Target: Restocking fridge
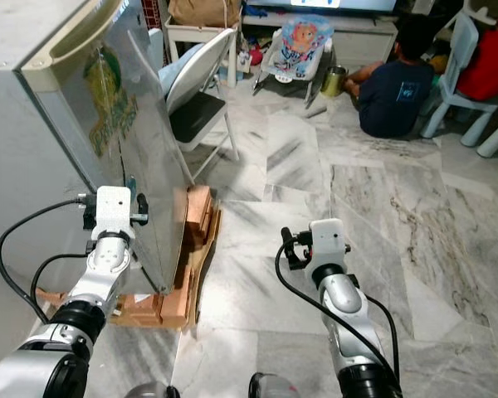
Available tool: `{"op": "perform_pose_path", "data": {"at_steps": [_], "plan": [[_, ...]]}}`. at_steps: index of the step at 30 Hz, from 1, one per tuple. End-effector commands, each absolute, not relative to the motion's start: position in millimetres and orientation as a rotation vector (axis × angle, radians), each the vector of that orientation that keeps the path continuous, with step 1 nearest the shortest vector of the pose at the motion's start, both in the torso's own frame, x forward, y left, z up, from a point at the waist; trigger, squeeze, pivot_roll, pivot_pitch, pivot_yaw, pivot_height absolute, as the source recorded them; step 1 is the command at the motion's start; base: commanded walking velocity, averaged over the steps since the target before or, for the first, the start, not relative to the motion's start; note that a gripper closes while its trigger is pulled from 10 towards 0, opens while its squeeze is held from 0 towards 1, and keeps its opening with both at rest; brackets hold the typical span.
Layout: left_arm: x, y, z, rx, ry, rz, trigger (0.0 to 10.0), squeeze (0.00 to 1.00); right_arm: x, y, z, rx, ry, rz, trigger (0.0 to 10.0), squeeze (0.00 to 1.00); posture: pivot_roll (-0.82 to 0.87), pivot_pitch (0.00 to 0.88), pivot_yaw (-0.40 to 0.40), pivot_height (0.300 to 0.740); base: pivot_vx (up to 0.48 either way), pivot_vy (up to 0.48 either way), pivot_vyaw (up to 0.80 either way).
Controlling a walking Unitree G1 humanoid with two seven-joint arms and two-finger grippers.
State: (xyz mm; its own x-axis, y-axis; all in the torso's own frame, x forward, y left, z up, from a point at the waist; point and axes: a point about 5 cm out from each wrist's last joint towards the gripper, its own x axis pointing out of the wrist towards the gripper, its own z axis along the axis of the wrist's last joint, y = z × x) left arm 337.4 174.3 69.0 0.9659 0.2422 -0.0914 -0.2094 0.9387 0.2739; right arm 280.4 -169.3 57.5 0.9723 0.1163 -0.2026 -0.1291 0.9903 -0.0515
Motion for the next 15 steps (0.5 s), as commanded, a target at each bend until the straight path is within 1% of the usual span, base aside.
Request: {"op": "perform_pose_path", "data": {"at_steps": [1, 5, 7, 10, 12, 13, 15], "plan": [[342, 186, 77, 0.277, 0.111, 0.276, 10.0, 0.0, 280, -169, 55, -0.066, 0.22, 0.128, 10.0, 0.0, -0.08, 0.064, 0.001, 0.74, 0.0, 0.0, 0.0], [340, 189, 75, 0.279, 0.118, 0.294, 10.0, 0.0, 279, -169, 54, -0.065, 0.221, 0.129, 10.0, 0.0, -0.08, 0.064, 0.001, 0.74, 0.0, 0.0, 0.0], [341, 188, 75, 0.25, 0.115, 0.292, 10.0, 0.0, 280, -169, 54, -0.065, 0.221, 0.129, 10.0, 0.0, -0.08, 0.064, 0.001, 0.74, 0.0, 0.0, 0.0], [347, 175, 82, 0.248, 0.09, 0.234, 10.0, 0.0, 280, -169, 54, -0.065, 0.222, 0.133, 10.0, 0.0, -0.08, 0.062, -0.001, 0.74, 0.0, 0.0, 0.0], [352, 162, 87, 0.225, 0.071, 0.173, 10.0, 0.0, 281, -168, 54, -0.064, 0.223, 0.136, 10.0, 0.0, -0.08, 0.06, -0.002, 0.74, 0.0, 0.0, 0.0], [356, 146, 94, 0.208, 0.04, 0.102, 10.0, 0.0, 281, -167, 53, -0.063, 0.228, 0.141, 10.0, 0.0, -0.08, 0.058, -0.002, 0.74, 0.0, 0.0, 0.0], [358, 127, 101, 0.196, 0.006, 0.018, 10.0, 0.0, 280, -165, 51, -0.065, 0.244, 0.153, 10.0, 0.0, -0.08, 0.057, -0.002, 0.74, 0.0, 0.0, 0.0]]}}
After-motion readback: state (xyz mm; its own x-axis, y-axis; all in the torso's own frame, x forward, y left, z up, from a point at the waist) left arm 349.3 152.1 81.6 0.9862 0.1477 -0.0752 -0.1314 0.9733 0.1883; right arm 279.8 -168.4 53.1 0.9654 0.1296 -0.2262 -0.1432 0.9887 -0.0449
